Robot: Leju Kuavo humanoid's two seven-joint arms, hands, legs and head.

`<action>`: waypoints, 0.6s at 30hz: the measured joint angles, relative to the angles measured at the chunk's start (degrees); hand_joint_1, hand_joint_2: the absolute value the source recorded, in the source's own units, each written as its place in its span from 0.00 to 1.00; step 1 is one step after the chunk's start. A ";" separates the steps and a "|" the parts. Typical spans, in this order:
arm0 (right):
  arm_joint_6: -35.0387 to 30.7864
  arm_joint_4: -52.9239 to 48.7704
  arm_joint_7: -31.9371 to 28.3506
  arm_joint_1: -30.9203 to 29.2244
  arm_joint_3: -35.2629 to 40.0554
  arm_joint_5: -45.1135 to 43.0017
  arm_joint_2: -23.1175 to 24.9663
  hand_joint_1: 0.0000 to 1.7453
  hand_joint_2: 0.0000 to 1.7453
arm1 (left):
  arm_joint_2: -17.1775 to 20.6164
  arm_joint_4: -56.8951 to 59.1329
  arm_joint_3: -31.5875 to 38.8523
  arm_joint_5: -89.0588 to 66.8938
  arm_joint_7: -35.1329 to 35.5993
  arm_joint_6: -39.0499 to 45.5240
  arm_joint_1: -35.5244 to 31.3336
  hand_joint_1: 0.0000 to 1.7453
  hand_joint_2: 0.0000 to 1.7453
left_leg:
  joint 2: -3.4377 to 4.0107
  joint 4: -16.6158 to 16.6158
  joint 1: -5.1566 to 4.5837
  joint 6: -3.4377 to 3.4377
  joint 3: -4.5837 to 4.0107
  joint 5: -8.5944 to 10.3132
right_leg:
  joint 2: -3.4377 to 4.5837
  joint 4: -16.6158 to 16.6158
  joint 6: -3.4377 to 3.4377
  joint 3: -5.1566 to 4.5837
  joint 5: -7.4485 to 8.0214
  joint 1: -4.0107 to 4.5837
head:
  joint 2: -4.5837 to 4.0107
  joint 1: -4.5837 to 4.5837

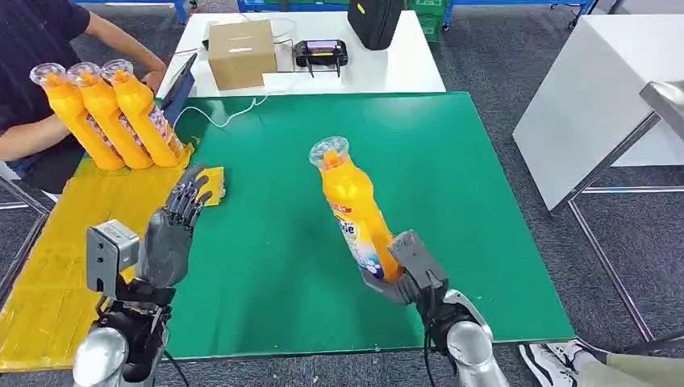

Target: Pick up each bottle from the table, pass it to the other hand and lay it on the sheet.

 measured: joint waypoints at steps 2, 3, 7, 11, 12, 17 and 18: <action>-0.17 -1.15 0.06 0.02 -0.35 -0.02 0.74 1.00 1.00 | -0.48 0.00 -0.04 2.26 0.54 0.24 -0.05 0.00 1.00 | 0.00 0.00 0.00 0.00 0.00 0.00 | -0.01 0.00 0.00 0.00 0.00 0.00 | 0.00 0.00; -0.22 -1.53 -0.09 0.03 -0.44 0.11 1.03 1.00 1.00 | -0.63 0.00 -0.09 3.44 0.77 0.24 -0.05 0.00 1.00 | -0.01 0.00 0.00 0.00 -0.01 0.00 | 0.00 0.00 0.00 -0.01 0.00 0.01 | 0.00 0.00; -0.33 -2.34 -1.14 -0.06 0.05 2.45 2.01 1.00 1.00 | -1.09 0.00 -1.09 6.01 1.40 -0.15 -0.10 0.00 1.00 | 0.00 0.00 0.02 0.00 -0.02 0.01 | 0.01 0.00 0.00 -0.03 0.00 0.04 | 0.00 0.00; -0.96 -2.34 -2.08 -1.04 2.58 5.73 2.47 1.00 1.00 | -1.46 0.09 -2.58 7.83 1.46 -0.28 -0.44 0.00 1.00 | 0.01 -0.01 0.04 0.00 -0.10 0.01 | 0.02 0.01 0.00 -0.10 0.00 0.06 | 0.00 0.00; -1.36 -2.31 -2.41 -1.54 3.57 6.80 2.49 1.00 1.00 | -1.53 0.20 -2.97 8.18 1.51 -0.26 -0.68 0.00 1.00 | 0.01 -0.01 0.05 0.00 -0.11 0.01 | 0.01 0.01 0.00 -0.11 0.00 0.06 | 0.00 0.00; -3.83 -1.88 -3.98 -4.18 8.97 12.33 2.82 1.00 1.00 | -1.96 0.90 -4.65 9.86 2.05 0.55 -1.92 0.00 1.00 | 0.01 0.00 0.05 0.00 -0.12 0.02 | 0.01 0.01 0.00 -0.12 0.01 0.06 | 0.00 0.00; -4.45 -1.70 -4.00 -4.89 10.53 13.13 2.86 1.00 1.00 | -2.23 1.11 -4.96 10.27 2.23 0.81 -2.45 0.00 1.00 | 0.01 0.00 0.05 0.00 -0.12 0.03 | 0.01 0.01 0.00 -0.12 0.00 0.06 | 0.00 0.02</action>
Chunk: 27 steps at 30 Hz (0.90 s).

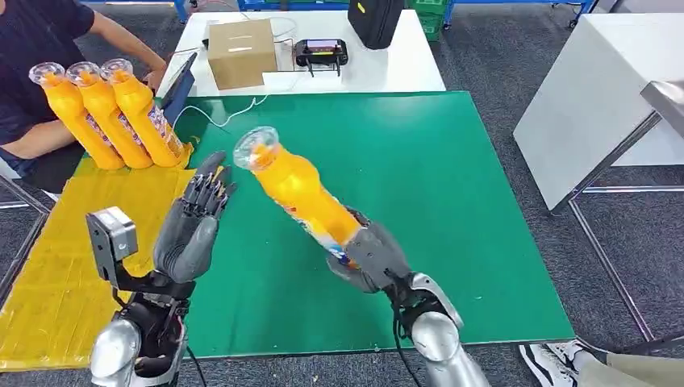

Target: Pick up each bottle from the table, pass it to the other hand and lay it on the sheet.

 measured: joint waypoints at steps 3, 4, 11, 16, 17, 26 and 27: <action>-1.47 0.48 -0.33 -1.56 3.09 1.23 0.04 1.00 1.00 | -0.33 0.46 -0.94 0.79 0.35 0.22 -1.18 0.00 1.00 | -0.01 0.00 0.00 0.00 -0.02 0.00 | -0.01 0.00 0.00 0.01 0.00 0.00 | 0.00 -0.02; -2.15 0.74 -0.59 -2.05 4.08 1.67 0.04 1.00 1.00 | -0.44 0.57 -1.23 1.31 0.55 0.24 -1.46 0.00 1.00 | -0.01 0.00 0.00 0.00 -0.03 0.00 | 0.00 0.00 0.00 -0.01 0.00 0.00 | 0.00 0.00; -5.54 2.62 -1.60 -4.23 8.71 3.92 0.02 1.00 1.00 | -0.70 1.01 -3.35 4.37 0.77 0.88 -2.49 0.00 1.00 | -0.01 0.00 0.00 0.00 -0.08 0.00 | -0.01 0.00 0.00 -0.07 0.00 0.00 | 0.00 -0.02; -6.87 3.76 -1.77 -4.71 10.39 5.54 -0.13 1.00 1.00 | -0.72 1.01 -4.04 5.36 0.77 0.92 -2.81 0.00 1.00 | -0.01 0.00 0.00 0.00 -0.11 0.00 | -0.01 0.00 0.00 -0.10 0.00 0.00 | 0.00 0.00; -7.13 4.02 -1.79 -4.82 10.70 5.95 -0.13 1.00 1.00 | -0.70 1.01 -4.26 5.44 0.77 0.94 -2.95 0.00 1.00 | -0.01 0.00 0.00 0.00 -0.13 0.00 | -0.01 0.00 0.00 -0.11 0.00 0.00 | 0.00 -0.02; -8.38 5.25 -2.01 -5.75 12.97 7.15 -0.94 1.00 1.00 | -0.42 1.01 -5.99 5.40 1.18 0.57 -3.54 1.00 1.00 | -0.01 0.00 -0.01 0.00 -0.14 0.00 | -0.01 0.00 0.00 -0.12 0.00 0.00 | 0.00 0.00; -8.40 5.25 -2.01 -5.81 13.03 7.17 -1.03 1.00 1.00 | -0.29 1.01 -6.10 5.33 1.20 0.35 -3.57 1.00 1.00 | -0.01 0.00 0.00 0.00 -0.15 0.00 | -0.01 0.00 0.00 -0.13 0.00 0.00 | 0.00 -0.02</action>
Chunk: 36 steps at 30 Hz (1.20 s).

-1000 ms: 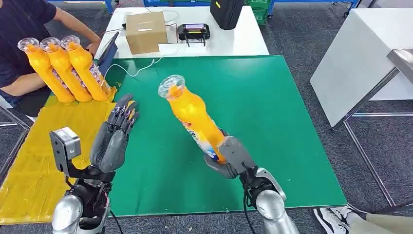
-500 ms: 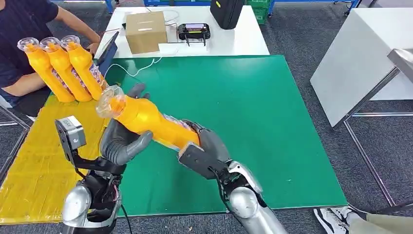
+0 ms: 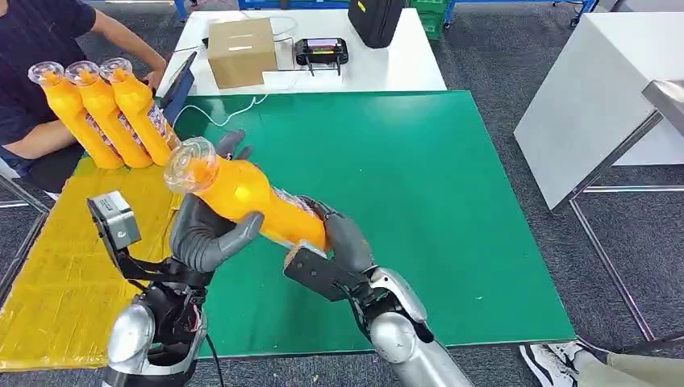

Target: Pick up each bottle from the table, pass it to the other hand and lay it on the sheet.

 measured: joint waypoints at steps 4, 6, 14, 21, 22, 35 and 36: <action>-0.24 0.00 0.18 -0.01 0.17 0.00 -0.24 1.00 1.00 | 0.29 0.00 -0.09 -0.22 0.02 -0.79 -0.10 1.00 1.00 | 0.00 0.00 0.00 0.00 0.00 0.00 | 0.00 0.00 0.00 -0.01 0.00 0.00 | 0.00 0.00; -0.26 0.00 0.24 -0.01 0.22 0.00 -0.31 1.00 1.00 | 0.39 0.00 -0.09 -0.35 0.02 -0.92 -0.12 1.00 1.00 | 0.00 0.00 0.00 0.00 0.00 0.00 | 0.00 0.00 0.00 -0.01 0.00 0.01 | 0.00 0.00; -0.28 -0.02 0.35 -0.01 0.57 0.00 -0.55 1.00 1.00 | 0.63 0.00 -0.09 -0.68 0.07 -1.44 -0.22 1.00 1.00 | 0.00 0.00 0.00 0.00 0.00 0.00 | 0.00 0.00 0.00 -0.01 0.00 0.00 | 0.00 0.02; -0.81 -0.13 2.27 0.02 0.68 2.84 -0.94 0.00 0.00 | 0.70 -0.02 -0.63 -5.63 -0.61 -2.23 -0.32 1.00 1.00 | 0.00 0.00 0.00 0.00 0.00 0.00 | 0.00 0.00 0.00 -0.02 0.00 0.00 | 0.00 0.00; -0.59 -0.18 2.86 0.07 0.68 3.34 -1.05 0.00 0.00 | 0.72 -0.02 -0.81 -7.33 -0.61 -2.23 -0.41 1.00 1.00 | 0.00 0.00 0.00 0.00 0.00 0.00 | 0.00 0.00 0.00 -0.02 0.00 0.00 | 0.00 0.02; 6.17 -13.43 3.34 10.74 -7.15 9.49 -1.55 0.00 0.00 | 1.51 -1.49 1.01 -54.92 -0.40 -0.50 -2.50 1.00 1.00 | -0.04 0.01 0.00 0.00 -0.09 -0.01 | -0.01 0.00 0.00 -0.11 0.00 0.00 | 0.00 0.00; 6.56 -15.13 2.69 11.91 -7.94 9.64 -1.53 0.00 0.00 | 1.71 -1.49 1.34 -59.80 -0.92 -0.50 -2.50 1.00 1.00 | -0.04 0.01 0.00 0.00 -0.11 -0.01 | -0.01 0.00 0.00 -0.13 0.00 0.00 | 0.00 0.00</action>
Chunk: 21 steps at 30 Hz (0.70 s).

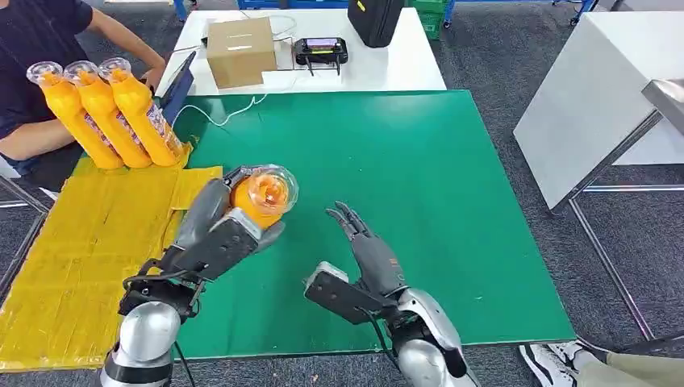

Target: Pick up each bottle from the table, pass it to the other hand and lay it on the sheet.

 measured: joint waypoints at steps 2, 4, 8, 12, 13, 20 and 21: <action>0.35 -2.80 -1.03 1.83 -1.18 0.11 0.09 0.00 0.00 | 0.67 0.04 0.63 -7.01 -1.14 0.53 -0.04 1.00 1.00 | 0.00 0.00 0.00 0.00 -0.05 0.00 | 0.00 0.00 0.00 -0.06 0.00 0.00 | 0.00 0.00; -1.41 -5.22 -3.52 4.09 -1.97 -0.68 -0.24 0.00 0.00 | 3.27 1.21 0.57 -15.08 -3.46 3.18 -0.46 1.00 1.00 | 0.00 -0.01 0.00 -0.01 -0.03 0.00 | 0.00 0.00 0.00 -0.05 0.00 0.00 | 0.00 0.00; -5.34 -9.53 -6.18 8.35 -2.16 -1.84 -2.08 0.00 0.00 | 8.51 6.06 1.51 -23.44 -5.57 3.52 -0.37 1.00 1.00 | 0.04 -0.01 0.03 -0.01 -0.04 0.00 | 0.02 0.00 0.00 -0.07 0.00 0.04 | 0.00 0.00; -5.03 -13.29 -6.07 9.15 -2.53 -3.17 -2.75 0.00 0.00 | 12.10 12.05 1.51 -24.94 -5.40 0.61 -0.38 1.00 1.00 | 0.05 -0.01 0.03 -0.01 -0.04 0.00 | 0.02 0.00 -0.01 -0.08 0.00 0.04 | 0.00 0.02; -4.63 -13.96 -6.05 9.15 -2.73 -3.41 -2.80 0.00 0.00 | 12.92 13.30 1.48 -25.12 -5.29 0.22 -0.42 1.00 1.00 | 0.07 -0.01 0.03 -0.01 -0.03 0.00 | 0.03 0.00 -0.01 -0.07 0.00 0.04 | 0.00 0.00; -2.43 -17.28 -6.07 9.09 -4.19 -4.42 -2.82 0.00 0.00 | 17.98 24.47 1.31 -25.32 -6.23 0.39 -1.56 1.00 1.00 | 0.06 -0.01 0.03 -0.01 -0.04 0.02 | 0.02 0.00 -0.01 -0.07 0.00 0.04 | 0.00 0.00; -2.45 -17.41 -6.07 9.14 -4.28 -4.39 -2.93 0.00 0.00 | 18.56 25.80 1.33 -24.96 -6.49 0.37 -1.88 1.00 1.00 | 0.06 -0.01 0.03 -0.01 -0.03 0.02 | 0.02 0.00 -0.01 -0.06 0.00 0.04 | 0.00 0.02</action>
